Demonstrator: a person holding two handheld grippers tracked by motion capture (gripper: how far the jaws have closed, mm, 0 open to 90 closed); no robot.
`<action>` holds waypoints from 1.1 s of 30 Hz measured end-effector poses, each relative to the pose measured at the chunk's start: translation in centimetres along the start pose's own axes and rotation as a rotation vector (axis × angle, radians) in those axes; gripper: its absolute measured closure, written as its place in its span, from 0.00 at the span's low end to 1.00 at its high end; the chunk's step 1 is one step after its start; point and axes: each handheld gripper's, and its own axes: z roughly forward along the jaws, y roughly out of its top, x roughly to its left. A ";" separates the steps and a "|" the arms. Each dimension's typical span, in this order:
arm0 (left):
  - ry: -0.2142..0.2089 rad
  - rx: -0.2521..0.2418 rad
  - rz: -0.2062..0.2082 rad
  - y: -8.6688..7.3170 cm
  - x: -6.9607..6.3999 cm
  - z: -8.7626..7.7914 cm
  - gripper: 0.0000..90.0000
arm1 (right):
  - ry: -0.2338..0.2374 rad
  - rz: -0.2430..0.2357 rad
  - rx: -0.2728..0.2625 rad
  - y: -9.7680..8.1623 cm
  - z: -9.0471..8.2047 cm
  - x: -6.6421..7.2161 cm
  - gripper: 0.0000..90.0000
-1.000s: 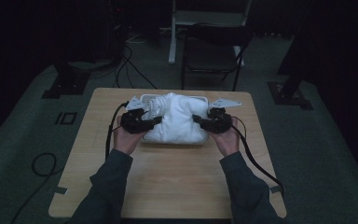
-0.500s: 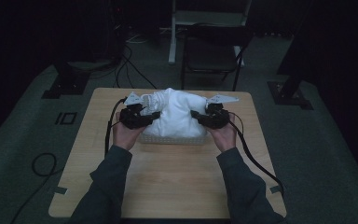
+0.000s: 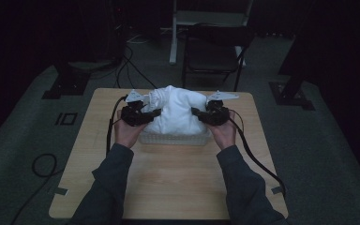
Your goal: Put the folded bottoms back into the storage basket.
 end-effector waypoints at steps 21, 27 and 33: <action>0.040 0.015 -0.013 0.7 0.5 1.4 0.62 | -0.018 0.034 0.008 0.4 1.4 -0.9 0.73; 0.046 0.016 -0.016 0.9 0.6 1.8 0.62 | -0.021 0.047 0.011 0.5 1.7 -1.1 0.73; 0.050 0.025 -0.027 0.7 0.9 2.2 0.62 | -0.029 0.044 0.021 0.6 2.1 -1.2 0.73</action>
